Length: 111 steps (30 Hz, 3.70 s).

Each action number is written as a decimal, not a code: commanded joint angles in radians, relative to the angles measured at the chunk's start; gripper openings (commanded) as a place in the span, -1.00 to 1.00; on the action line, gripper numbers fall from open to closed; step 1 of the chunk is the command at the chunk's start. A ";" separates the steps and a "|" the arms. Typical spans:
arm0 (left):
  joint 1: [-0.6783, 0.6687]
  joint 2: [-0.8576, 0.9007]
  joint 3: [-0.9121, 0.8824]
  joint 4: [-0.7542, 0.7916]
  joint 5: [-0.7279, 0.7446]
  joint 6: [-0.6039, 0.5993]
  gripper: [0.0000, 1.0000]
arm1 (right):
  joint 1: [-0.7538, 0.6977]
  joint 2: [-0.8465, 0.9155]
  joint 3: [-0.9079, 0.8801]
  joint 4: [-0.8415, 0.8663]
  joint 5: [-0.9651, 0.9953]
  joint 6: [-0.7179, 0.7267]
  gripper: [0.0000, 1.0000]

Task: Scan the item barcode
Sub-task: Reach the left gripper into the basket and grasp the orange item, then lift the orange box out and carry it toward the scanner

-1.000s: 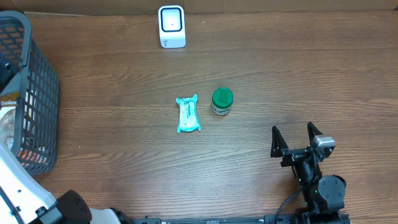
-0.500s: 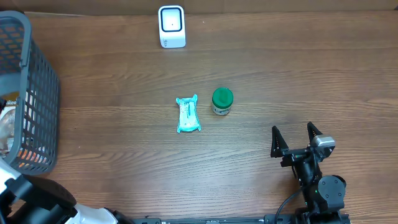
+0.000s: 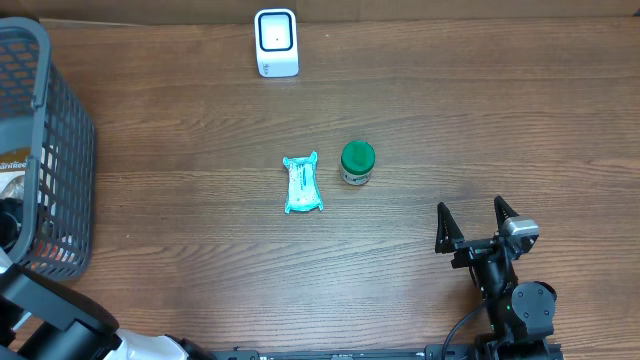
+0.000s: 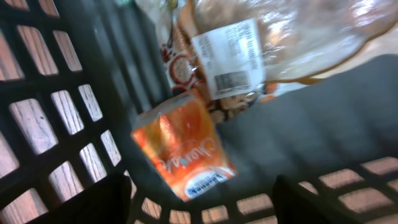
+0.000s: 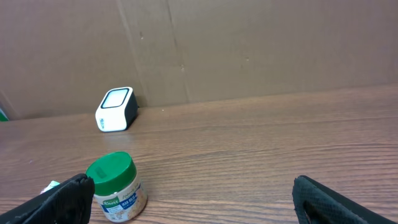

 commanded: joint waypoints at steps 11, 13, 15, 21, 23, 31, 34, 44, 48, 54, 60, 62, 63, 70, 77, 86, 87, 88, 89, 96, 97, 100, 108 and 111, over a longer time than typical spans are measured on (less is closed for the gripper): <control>0.004 0.006 -0.180 0.182 -0.114 0.038 0.64 | -0.001 -0.009 -0.010 0.006 0.002 0.001 1.00; 0.004 0.008 -0.180 0.195 -0.113 0.040 0.65 | -0.001 -0.009 -0.010 0.006 0.002 0.001 1.00; 0.004 0.010 -0.180 0.205 -0.113 0.040 0.65 | -0.001 -0.009 -0.010 0.006 0.002 0.001 1.00; 0.004 0.045 -0.182 0.215 -0.114 0.040 0.65 | -0.001 -0.009 -0.010 0.006 0.002 0.001 1.00; 0.004 0.082 -0.182 0.215 -0.113 0.053 0.64 | -0.001 -0.009 -0.010 0.006 0.002 0.001 1.00; 0.004 0.162 -0.182 0.216 -0.113 0.070 0.16 | -0.001 -0.009 -0.010 0.006 0.002 0.001 1.00; 0.004 0.162 -0.175 0.215 -0.109 0.070 -0.28 | -0.001 -0.009 -0.010 0.006 0.002 0.001 0.99; 0.004 0.162 -0.044 0.090 -0.043 0.069 -0.91 | -0.001 -0.009 -0.010 0.006 0.002 0.001 1.00; 0.004 0.162 0.136 -0.047 0.011 0.070 -0.91 | -0.001 -0.009 -0.010 0.006 0.002 0.001 1.00; -0.004 0.159 0.448 -0.220 0.073 0.071 -0.92 | -0.001 -0.009 -0.010 0.006 0.002 0.001 1.00; -0.056 0.157 0.808 -0.349 0.160 0.070 -0.92 | -0.001 -0.009 -0.010 0.006 0.002 0.001 1.00; -0.107 0.154 0.939 -0.393 0.187 0.070 -0.92 | -0.001 -0.009 -0.010 0.006 0.002 0.001 1.00; -0.129 0.150 0.972 -0.403 0.188 0.071 -0.91 | -0.001 -0.009 -0.010 0.006 0.002 0.001 1.00; -0.367 0.077 1.073 -0.436 0.185 0.144 -0.91 | -0.001 -0.009 -0.010 0.006 0.002 0.001 1.00; -0.717 0.042 1.061 -0.565 0.044 0.179 -0.91 | -0.001 -0.009 -0.010 0.006 0.002 0.001 1.00; -0.993 0.043 0.809 -0.597 -0.054 0.174 -0.91 | -0.001 -0.009 -0.010 0.006 0.002 0.001 1.00; -1.012 0.043 0.765 -0.584 -0.062 0.174 -0.92 | -0.001 -0.009 -0.010 0.006 0.002 0.001 1.00; -1.028 0.043 0.722 -0.568 -0.062 0.174 -0.91 | -0.001 -0.009 -0.010 0.006 0.002 0.001 1.00; -1.047 0.043 0.669 -0.546 -0.062 0.166 -0.91 | -0.001 -0.009 -0.010 0.006 0.002 0.001 1.00; -1.139 0.043 0.343 -0.373 -0.081 0.117 -0.91 | -0.001 -0.009 -0.010 0.006 0.002 0.001 0.99; -1.148 0.043 0.305 -0.352 -0.095 0.108 -0.92 | -0.001 -0.009 -0.010 0.006 0.002 0.001 1.00; -1.170 0.043 0.195 -0.277 -0.140 0.098 -0.91 | -0.001 -0.009 -0.010 0.006 0.002 0.001 1.00; -1.189 0.043 -0.047 0.000 -0.144 0.098 -0.92 | -0.001 -0.009 -0.010 0.006 0.002 0.001 1.00; -1.193 0.043 -0.119 0.097 -0.137 0.098 -0.92 | -0.001 -0.009 -0.010 0.006 0.002 0.001 1.00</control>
